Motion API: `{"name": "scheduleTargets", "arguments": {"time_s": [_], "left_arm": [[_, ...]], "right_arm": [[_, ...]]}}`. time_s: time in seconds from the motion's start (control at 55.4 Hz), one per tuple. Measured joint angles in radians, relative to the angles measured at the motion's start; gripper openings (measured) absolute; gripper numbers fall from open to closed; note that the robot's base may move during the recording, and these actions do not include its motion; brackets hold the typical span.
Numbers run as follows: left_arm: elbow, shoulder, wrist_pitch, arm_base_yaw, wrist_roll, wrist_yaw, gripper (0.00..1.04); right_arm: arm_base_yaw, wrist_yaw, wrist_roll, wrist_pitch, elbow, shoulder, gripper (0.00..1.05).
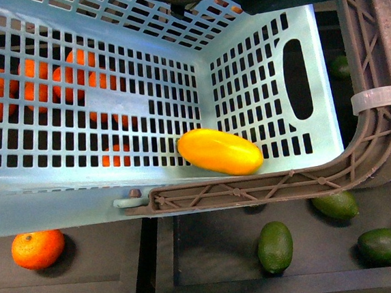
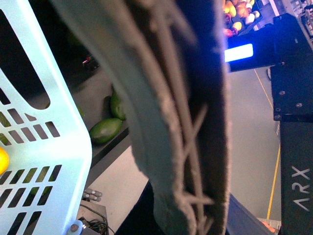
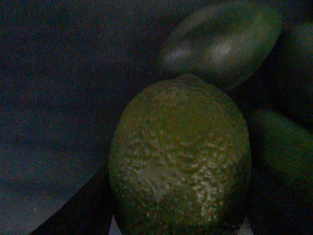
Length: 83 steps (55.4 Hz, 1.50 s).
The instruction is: Pick mango and avocado into basket
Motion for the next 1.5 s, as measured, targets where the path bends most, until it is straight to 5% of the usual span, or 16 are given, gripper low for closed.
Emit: {"name": "scheduleTargets", "arguments": {"time_s": [0.325, 0.523, 0.848, 1.497], "left_arm": [[0.0, 0.0, 0.0, 0.0, 0.0, 0.001, 0.09], [0.0, 0.0, 0.0, 0.0, 0.0, 0.001, 0.09], [0.0, 0.0, 0.0, 0.0, -0.001, 0.001, 0.09], [0.0, 0.0, 0.0, 0.0, 0.0, 0.002, 0.09]], "right_arm": [[0.007, -0.05, 0.262, 0.203, -0.235, -0.305, 0.64], [0.071, -0.163, 0.407, 0.253, -0.446, -0.591, 0.64], [0.268, -0.258, 0.425, 0.23, -0.612, -0.876, 0.64], [0.446, -0.29, 0.426, 0.232, -0.647, -0.854, 0.64]]}}
